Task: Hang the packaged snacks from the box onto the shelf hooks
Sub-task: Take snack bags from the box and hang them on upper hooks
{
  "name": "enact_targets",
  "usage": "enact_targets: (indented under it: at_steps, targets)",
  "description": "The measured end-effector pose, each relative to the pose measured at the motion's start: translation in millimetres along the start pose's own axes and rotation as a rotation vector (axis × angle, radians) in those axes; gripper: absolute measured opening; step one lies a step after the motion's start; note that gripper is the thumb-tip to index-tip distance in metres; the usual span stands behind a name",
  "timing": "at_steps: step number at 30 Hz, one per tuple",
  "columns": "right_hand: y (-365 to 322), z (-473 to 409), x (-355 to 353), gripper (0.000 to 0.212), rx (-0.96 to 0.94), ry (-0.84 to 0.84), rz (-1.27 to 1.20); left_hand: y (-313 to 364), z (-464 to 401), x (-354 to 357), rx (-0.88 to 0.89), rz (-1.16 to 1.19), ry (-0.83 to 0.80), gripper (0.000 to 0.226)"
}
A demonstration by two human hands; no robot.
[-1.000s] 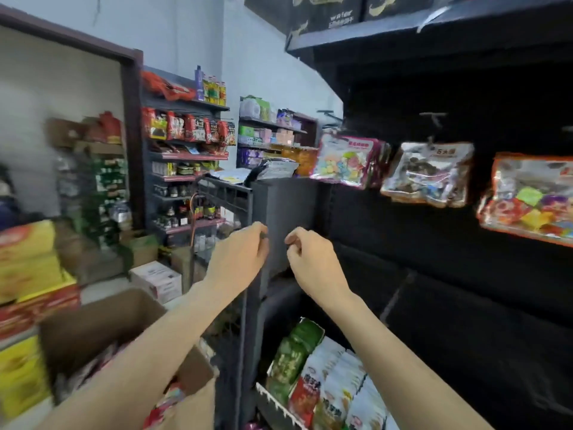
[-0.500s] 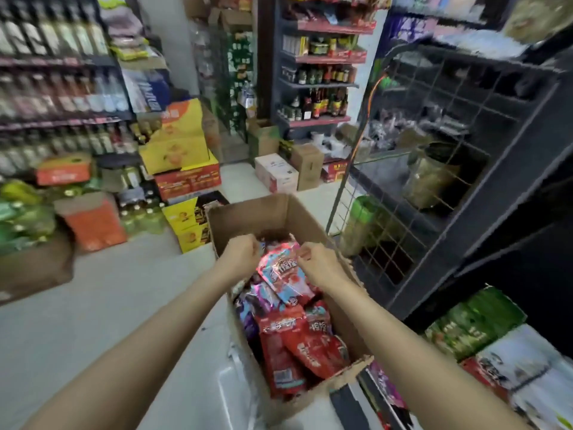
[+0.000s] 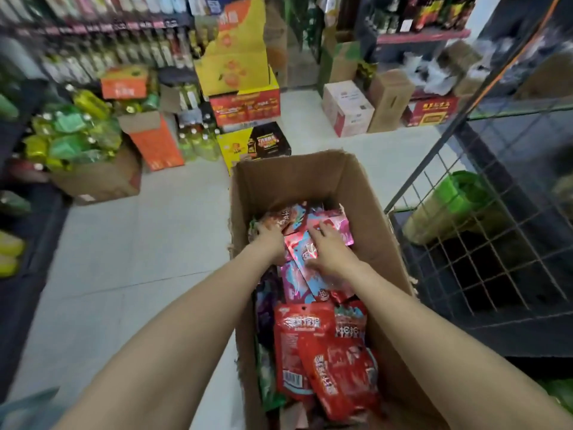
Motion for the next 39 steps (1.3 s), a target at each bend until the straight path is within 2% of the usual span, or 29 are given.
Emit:
enact_targets:
  at_steps: [2,6,8,11,16,20,22,24,26,28,33,35,39]
  targets:
    - [3.0,-6.0,4.3,0.089,-0.002,-0.002,0.039,-6.7,-5.4,6.0,-0.091,0.016,0.021,0.067]
    - [-0.9,-13.4,0.9,0.083,-0.023,0.059,0.169,-10.8,-11.5,16.2,-0.121,0.003,0.054,0.042]
    - [-3.3,-17.2,-0.6,0.077,-0.030,0.079,0.237,-7.5,-12.3,19.4,-0.124,0.062,0.045,0.036]
    - [-1.8,-21.4,-1.2,0.076,-0.013,0.076,0.243,-4.1,-10.1,13.2,-0.102,0.097,0.129,0.030]
    - [-3.4,-21.2,4.0,0.093,-0.006,0.052,0.211,-9.4,-3.5,-6.3,-0.109,0.127,0.220,0.028]
    - [-8.2,-22.8,-2.2,0.111,0.002,0.015,-0.003,-11.3,5.3,-25.3,-0.031,0.146,0.267,0.020]
    - [-14.5,-26.9,-12.9,0.102,-0.033,0.058,-0.067,-15.9,10.9,-33.1,0.007,0.156,0.293,0.028]
    - [-26.6,-31.1,-26.6,0.076,-0.161,0.162,-0.112,-22.9,18.1,-42.4,0.035,0.196,0.327,0.033]
    - [-35.2,-32.5,-42.3,0.042,-0.276,0.272,-0.193,-29.3,25.6,-53.5,0.070,0.254,0.411,0.024]
    - [-36.4,-28.8,-54.6,0.024,-0.304,0.278,-0.322,-33.8,31.9,-63.1,0.100,0.289,0.503,0.008]
    - [-26.7,-3.4,-74.1,0.024,-0.282,0.242,-0.681,-46.2,48.3,-82.2,0.178,0.534,0.606,0.008]
    - [-29.9,13.8,-89.3,0.026,-0.286,0.261,-0.844,-52.6,55.6,-89.0,0.181,0.723,0.617,0.009]
    - [-43.2,44.8,-119.5,0.009,-0.298,0.332,-0.970,-52.8,77.6,-105.2,0.217,1.126,0.597,0.007]
Point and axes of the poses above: each hand's wrist, its own z-axis away from the middle knuckle, its own x-axis out of the palm, y = z × x, the point moved 5 cm from there along -z, towards the middle knuckle, and after that the axes turned 1 degree about -z, right-handed, at the moved point
